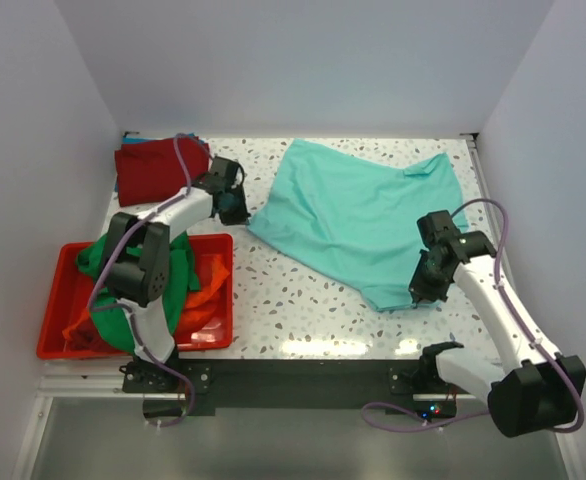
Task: Fold and stack the t-shirts
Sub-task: Flatten the tshirt out, then fold the tshirt
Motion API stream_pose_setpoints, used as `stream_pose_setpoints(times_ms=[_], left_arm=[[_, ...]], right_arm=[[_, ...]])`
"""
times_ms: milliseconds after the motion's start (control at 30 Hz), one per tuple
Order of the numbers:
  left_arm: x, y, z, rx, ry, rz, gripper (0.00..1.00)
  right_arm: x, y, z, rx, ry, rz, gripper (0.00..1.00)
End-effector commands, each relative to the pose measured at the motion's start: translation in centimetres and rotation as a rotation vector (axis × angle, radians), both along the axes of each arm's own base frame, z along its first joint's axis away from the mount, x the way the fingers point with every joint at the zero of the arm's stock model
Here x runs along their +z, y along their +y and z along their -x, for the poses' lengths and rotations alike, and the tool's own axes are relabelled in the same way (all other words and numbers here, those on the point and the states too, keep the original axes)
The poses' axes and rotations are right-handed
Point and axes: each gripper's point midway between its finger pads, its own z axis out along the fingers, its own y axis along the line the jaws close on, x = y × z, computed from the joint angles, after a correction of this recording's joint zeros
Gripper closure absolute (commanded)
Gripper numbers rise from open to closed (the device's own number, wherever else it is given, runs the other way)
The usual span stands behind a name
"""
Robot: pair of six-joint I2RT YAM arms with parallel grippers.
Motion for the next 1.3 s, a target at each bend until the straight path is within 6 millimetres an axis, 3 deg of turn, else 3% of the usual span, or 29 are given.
stream_pose_setpoints(times_ms=[0,300,533,800,1033,1267], left_arm=[[2.8,0.4,0.9,-0.034,-0.042,-0.006,1.0],[2.7,2.0,4.6,-0.052,0.015,-0.056,1.0],[3.0,3.3,7.5,-0.051,0.041,-0.084,1.0],[3.5,3.9,9.0,-0.043,0.047,-0.09,1.0],[3.8,3.0,7.7,-0.062,0.048,-0.07,1.0],[3.8,1.0,4.8,-0.111,0.051,-0.018,1.0]], right_arm=[[2.1,0.1,1.6,0.026,0.012,-0.019,1.0],[4.0,0.2,3.8,0.047,0.034,-0.047,1.0],[4.2,0.0,5.9,0.055,0.062,-0.053,1.0],[4.4,-0.1,8.1,0.061,0.087,-0.07,1.0],[4.6,0.3,6.4,0.054,0.04,-0.079,1.0],[3.8,0.5,2.3,0.027,-0.036,-0.058,1.0]])
